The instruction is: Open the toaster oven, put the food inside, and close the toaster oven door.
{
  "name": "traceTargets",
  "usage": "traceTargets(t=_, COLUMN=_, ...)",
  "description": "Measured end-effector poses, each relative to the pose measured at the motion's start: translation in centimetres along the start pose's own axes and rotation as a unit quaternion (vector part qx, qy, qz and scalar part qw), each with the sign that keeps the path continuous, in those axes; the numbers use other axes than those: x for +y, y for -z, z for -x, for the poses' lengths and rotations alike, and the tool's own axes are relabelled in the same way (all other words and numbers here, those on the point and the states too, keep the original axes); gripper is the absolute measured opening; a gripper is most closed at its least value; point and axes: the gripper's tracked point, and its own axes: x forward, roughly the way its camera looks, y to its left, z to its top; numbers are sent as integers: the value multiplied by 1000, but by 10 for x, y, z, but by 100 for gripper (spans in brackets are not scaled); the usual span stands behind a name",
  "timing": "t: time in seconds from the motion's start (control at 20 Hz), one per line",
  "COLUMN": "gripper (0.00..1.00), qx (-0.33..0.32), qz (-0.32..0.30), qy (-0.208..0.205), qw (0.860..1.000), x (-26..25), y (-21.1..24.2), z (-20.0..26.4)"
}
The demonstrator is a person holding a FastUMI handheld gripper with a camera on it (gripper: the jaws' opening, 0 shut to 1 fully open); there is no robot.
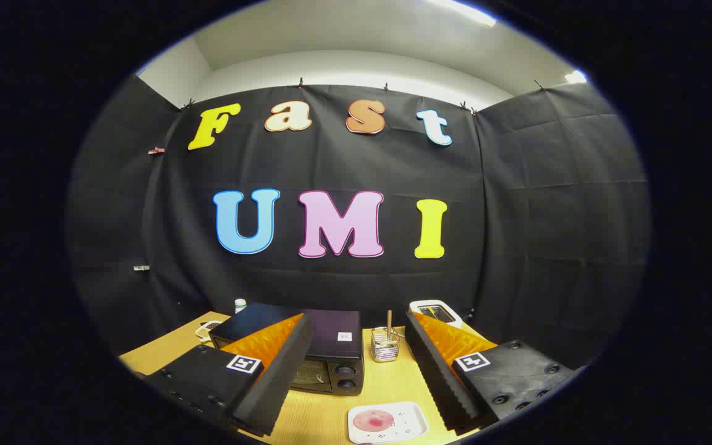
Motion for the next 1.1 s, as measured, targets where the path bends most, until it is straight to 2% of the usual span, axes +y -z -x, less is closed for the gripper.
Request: traceTargets(t=1.1, gripper=98, qx=31, qz=18, qy=-41, qw=999, x=33, y=26, z=3)
